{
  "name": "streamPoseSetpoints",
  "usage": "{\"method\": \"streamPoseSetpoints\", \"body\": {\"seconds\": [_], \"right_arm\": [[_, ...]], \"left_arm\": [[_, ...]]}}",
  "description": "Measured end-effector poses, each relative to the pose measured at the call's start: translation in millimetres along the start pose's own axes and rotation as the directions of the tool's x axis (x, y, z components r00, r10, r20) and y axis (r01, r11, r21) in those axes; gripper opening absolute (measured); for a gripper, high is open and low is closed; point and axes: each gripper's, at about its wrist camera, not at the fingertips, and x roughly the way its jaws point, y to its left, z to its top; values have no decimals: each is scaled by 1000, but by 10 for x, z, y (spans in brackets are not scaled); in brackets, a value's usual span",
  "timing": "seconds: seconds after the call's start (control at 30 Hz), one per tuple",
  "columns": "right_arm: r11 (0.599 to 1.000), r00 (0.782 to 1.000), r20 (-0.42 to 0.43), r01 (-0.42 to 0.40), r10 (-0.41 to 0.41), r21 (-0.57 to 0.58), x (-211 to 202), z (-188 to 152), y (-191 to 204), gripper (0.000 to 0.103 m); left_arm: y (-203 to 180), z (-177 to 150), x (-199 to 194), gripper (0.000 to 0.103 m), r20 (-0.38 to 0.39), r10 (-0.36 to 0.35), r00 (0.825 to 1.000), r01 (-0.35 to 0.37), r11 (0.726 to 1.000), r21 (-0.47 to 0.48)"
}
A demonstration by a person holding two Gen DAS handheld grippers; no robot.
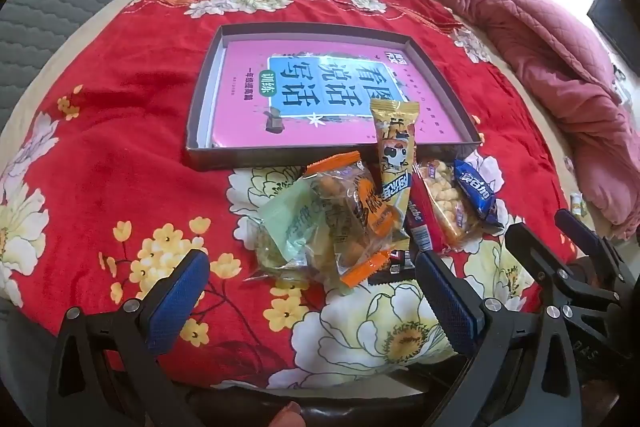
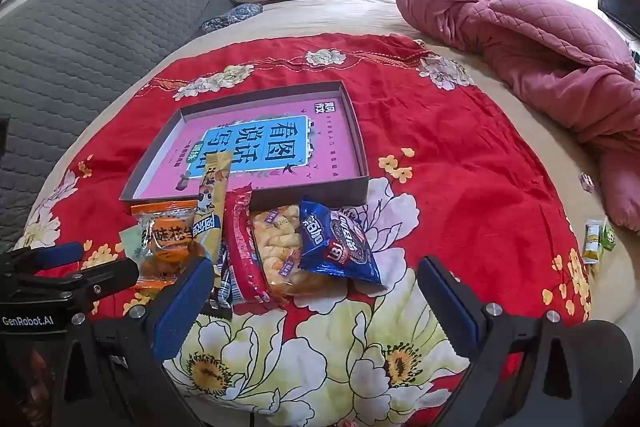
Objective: Organize snacks
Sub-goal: 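Move the right gripper toward the blue Oreo packet beside the tray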
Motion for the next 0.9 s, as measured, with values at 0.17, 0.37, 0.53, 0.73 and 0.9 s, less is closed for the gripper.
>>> {"method": "streamPoseSetpoints", "body": {"seconds": [0.17, 0.37, 0.53, 0.73, 0.9], "right_arm": [[1000, 1000, -1, 2, -2, 1, 1, 4, -8, 102], [1000, 1000, -1, 4, -4, 10, -9, 6, -37, 102], [1000, 1000, -2, 7, -7, 13, 3, 3, -39, 102], [1000, 1000, -4, 7, -7, 28, 15, -3, -68, 102], [999, 1000, -4, 7, -7, 54, 25, 7, -130, 102]], "left_arm": [[-7, 4, 0, 102, 0, 5, 1000, -5, 1000, 4], [-8, 20, -12, 102, 2, -2, 1000, 2, 1000, 4], [-8, 34, -9, 102, -2, -7, 1000, 7, 1000, 1], [12, 3, 33, 102, -16, -21, 1000, 21, 1000, 1], [47, 26, 88, 102, -43, -54, 998, 54, 998, -11]]}}
